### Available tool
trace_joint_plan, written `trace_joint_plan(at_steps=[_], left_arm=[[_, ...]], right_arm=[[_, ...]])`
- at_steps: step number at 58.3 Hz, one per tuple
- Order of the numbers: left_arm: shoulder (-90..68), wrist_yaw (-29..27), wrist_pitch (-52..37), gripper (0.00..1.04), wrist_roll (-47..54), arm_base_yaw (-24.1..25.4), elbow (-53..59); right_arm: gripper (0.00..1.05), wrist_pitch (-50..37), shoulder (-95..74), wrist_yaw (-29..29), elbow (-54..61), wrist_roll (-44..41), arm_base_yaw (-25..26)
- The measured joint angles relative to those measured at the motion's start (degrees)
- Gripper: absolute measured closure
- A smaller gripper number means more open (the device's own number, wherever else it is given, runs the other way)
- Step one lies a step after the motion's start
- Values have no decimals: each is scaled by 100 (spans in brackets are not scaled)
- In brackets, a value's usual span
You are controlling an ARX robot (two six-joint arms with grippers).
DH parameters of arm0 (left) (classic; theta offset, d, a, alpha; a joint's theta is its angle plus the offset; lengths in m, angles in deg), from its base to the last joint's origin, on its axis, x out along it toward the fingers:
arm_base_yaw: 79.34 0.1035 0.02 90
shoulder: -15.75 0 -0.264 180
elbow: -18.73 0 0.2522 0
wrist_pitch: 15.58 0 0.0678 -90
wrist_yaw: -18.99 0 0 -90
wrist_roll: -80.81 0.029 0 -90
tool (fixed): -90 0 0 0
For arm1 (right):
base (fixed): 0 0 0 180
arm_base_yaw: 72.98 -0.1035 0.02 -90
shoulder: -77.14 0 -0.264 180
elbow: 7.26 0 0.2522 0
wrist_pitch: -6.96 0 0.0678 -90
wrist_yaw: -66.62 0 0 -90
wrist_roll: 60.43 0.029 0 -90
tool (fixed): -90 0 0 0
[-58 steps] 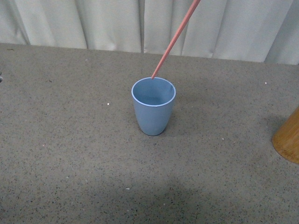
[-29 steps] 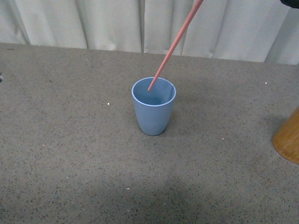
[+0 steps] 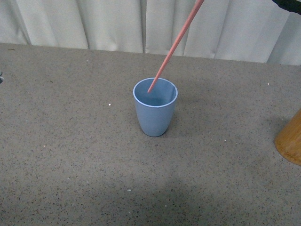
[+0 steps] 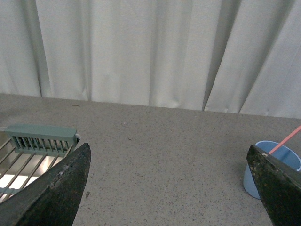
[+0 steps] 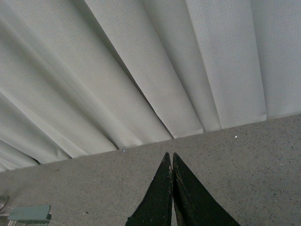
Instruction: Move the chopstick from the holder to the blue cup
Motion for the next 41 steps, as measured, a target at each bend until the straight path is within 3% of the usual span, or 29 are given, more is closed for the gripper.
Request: trace_joint_plan(at_steps=[10, 12, 18, 41], left_arm=[[0, 0, 0, 7, 0, 0, 0], [0, 0, 0, 7, 0, 0, 0], [0, 0, 0, 7, 0, 0, 0], [0, 0, 0, 7, 0, 0, 0]], right_arm=[[103, 2, -20, 68, -35, -11, -17], [99, 4, -20, 94, -35, -9, -24], [78, 4, -24, 87, -35, -11, -35], [16, -26, 63, 297, 20, -83, 13]])
